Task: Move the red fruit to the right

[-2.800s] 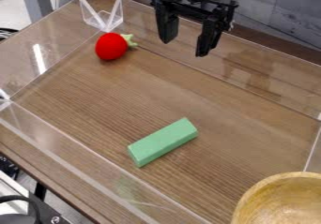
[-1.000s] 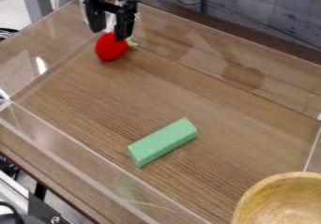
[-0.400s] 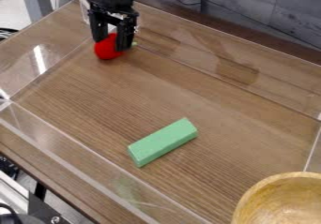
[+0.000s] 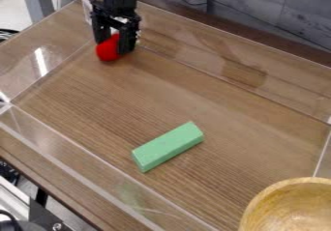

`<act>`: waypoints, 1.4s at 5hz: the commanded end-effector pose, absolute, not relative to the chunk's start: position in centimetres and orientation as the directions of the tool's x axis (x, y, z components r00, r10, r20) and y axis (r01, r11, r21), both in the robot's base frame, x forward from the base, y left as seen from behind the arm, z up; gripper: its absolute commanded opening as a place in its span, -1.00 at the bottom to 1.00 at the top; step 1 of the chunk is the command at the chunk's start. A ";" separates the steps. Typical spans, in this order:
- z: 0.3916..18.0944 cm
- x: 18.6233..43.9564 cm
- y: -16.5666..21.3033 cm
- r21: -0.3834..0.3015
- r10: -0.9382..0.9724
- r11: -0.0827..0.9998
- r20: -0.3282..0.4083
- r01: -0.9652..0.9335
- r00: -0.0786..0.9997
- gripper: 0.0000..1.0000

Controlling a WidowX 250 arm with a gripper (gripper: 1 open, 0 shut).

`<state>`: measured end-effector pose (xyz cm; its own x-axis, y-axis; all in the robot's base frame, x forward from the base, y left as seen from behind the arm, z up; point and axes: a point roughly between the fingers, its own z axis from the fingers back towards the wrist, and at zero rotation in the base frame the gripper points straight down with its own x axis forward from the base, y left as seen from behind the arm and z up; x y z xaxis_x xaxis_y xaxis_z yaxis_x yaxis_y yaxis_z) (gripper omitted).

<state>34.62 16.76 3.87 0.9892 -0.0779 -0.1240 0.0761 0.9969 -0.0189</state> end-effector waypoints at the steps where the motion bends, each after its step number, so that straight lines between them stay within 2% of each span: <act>1: 5.8 34.5 16.6 -0.021 -0.103 0.995 -0.085 0.102 0.991 1.00; 2: 6.8 34.0 16.6 -0.034 -0.114 0.993 -0.073 0.112 0.991 1.00; 4: 4.7 33.7 16.9 -0.050 -0.125 0.991 -0.049 0.122 0.991 1.00; 6: 6.7 34.5 14.0 -0.074 -0.100 0.992 -0.031 0.098 0.994 1.00; 7: 5.9 35.1 13.1 -0.074 -0.064 0.995 -0.030 0.062 0.997 -1.00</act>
